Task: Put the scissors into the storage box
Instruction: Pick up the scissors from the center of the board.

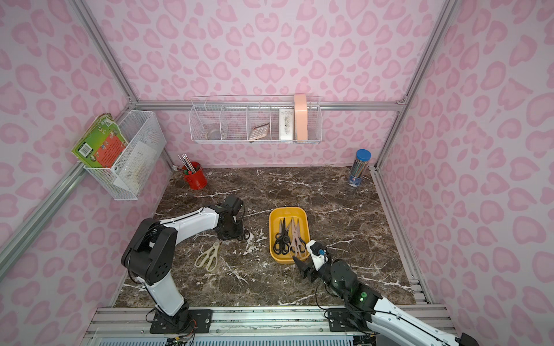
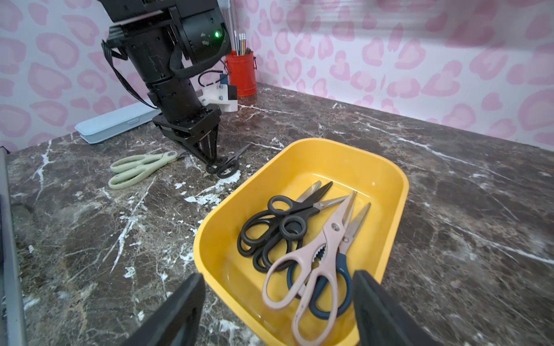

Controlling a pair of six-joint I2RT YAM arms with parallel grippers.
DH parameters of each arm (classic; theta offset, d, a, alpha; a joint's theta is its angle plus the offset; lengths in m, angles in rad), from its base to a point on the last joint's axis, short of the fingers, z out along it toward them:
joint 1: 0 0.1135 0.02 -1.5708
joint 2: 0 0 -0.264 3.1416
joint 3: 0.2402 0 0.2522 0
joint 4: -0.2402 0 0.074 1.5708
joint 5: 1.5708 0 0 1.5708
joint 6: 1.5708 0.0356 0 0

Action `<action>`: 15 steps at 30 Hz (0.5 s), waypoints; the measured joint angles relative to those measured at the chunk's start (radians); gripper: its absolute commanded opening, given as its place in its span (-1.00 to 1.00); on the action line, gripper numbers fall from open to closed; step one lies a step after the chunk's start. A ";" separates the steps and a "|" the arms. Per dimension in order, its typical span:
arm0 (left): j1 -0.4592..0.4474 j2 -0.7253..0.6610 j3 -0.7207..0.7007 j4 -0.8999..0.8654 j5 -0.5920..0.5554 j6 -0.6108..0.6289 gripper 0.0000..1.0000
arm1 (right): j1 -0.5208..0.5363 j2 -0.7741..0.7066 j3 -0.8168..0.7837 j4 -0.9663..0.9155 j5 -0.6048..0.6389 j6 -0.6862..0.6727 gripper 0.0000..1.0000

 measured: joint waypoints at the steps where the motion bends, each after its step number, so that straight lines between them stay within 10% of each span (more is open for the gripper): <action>1: -0.010 0.006 0.000 0.000 -0.011 0.000 -0.56 | 0.002 0.012 0.002 0.003 0.000 0.000 0.59; 15: -0.035 0.057 0.056 -0.061 -0.095 -0.008 -1.00 | 0.018 0.001 0.003 0.024 0.000 -0.008 0.71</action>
